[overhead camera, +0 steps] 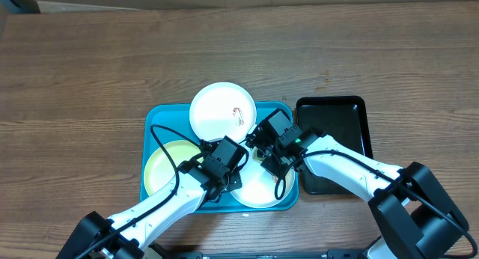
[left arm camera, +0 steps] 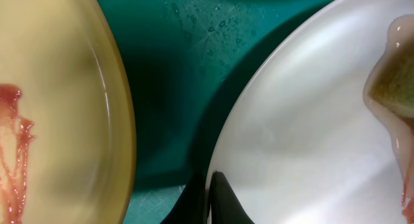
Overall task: Clean dirty plates on tray and stack at the side
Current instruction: 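Scrub the white plate surface with the sponge in right gripper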
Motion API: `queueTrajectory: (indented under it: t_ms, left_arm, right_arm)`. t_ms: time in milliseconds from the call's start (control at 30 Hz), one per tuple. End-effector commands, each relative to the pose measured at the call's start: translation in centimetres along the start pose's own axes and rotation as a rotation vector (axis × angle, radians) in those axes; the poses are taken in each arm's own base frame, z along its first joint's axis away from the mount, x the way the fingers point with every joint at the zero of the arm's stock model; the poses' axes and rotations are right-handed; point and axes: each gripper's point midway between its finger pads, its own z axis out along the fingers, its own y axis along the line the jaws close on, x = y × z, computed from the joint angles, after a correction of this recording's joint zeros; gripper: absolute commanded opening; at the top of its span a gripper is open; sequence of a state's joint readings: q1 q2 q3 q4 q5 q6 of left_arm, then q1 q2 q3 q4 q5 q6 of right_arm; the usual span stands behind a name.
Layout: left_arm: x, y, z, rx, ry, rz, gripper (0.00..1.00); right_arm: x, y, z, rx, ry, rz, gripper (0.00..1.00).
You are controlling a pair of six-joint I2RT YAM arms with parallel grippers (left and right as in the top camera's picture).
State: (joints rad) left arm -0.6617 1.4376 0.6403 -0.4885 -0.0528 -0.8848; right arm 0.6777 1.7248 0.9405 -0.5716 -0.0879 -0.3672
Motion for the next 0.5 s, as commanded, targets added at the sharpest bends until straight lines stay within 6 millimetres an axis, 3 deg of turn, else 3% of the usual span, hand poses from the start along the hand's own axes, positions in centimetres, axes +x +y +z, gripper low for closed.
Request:
queueTrajectory:
  t_ms: [0, 467]
  left_arm:
    - [0.93, 0.89, 0.67, -0.035, 0.028, 0.006, 0.04]
    - [0.93, 0.89, 0.67, -0.035, 0.028, 0.006, 0.04]
  right_arm:
    - [2.82, 2.39, 1.34, -0.108, 0.075, 0.063, 0.04]
    - [2.75, 2.62, 1.32, -0.112, 0.087, 0.330, 0.04]
